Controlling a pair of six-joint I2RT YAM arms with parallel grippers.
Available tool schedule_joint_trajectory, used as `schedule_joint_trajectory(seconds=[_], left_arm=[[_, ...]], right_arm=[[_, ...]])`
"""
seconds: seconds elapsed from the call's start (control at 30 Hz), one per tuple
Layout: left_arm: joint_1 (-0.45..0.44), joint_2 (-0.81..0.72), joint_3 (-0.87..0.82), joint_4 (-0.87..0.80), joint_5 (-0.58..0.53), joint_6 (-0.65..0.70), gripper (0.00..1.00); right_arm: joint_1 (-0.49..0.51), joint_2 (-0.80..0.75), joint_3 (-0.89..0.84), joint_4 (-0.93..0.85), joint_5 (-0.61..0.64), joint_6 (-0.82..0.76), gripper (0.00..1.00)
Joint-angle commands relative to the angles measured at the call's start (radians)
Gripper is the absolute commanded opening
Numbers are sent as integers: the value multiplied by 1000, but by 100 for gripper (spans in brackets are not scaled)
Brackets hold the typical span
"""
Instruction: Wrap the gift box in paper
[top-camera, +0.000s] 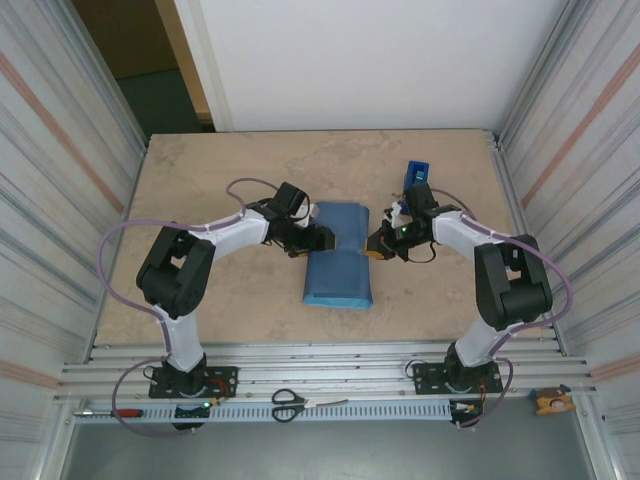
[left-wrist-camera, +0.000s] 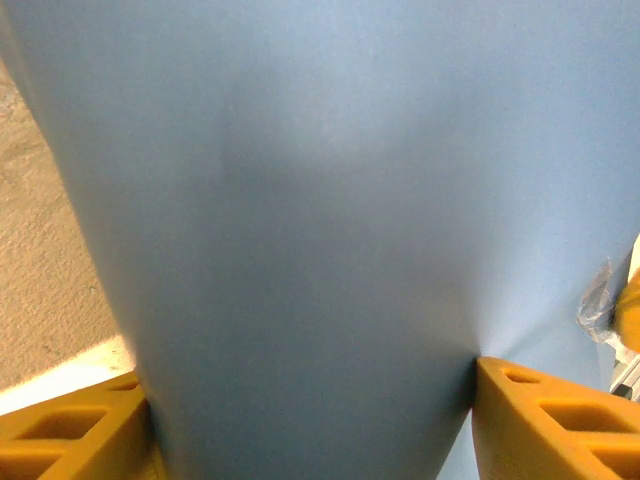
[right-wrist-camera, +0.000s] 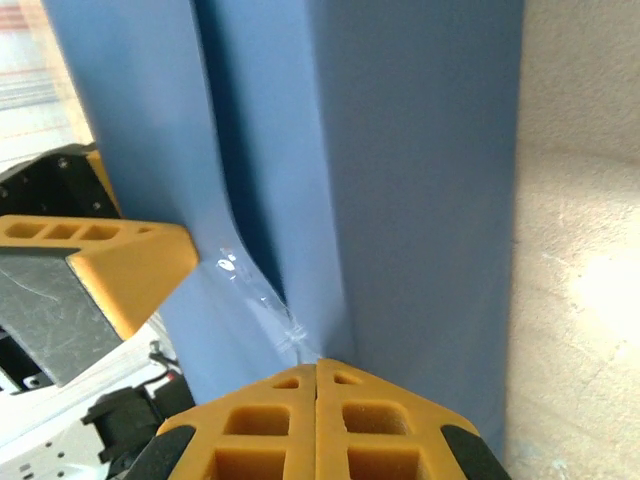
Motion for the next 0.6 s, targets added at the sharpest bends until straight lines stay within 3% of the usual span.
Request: schedule_joint_trajectory(seconds=[0.0, 0.33, 0.57], left_arm=[[-49, 114, -67, -106, -70, 18, 70], [-50, 110, -70, -114, -73, 19, 70], [-50, 109, -67, -116, -70, 21, 70]], right_arm=[[-5, 42, -37, 11, 29, -12, 0], [-51, -111, -10, -53, 38, -13, 0], [-38, -86, -38, -81, 102, -25, 0]])
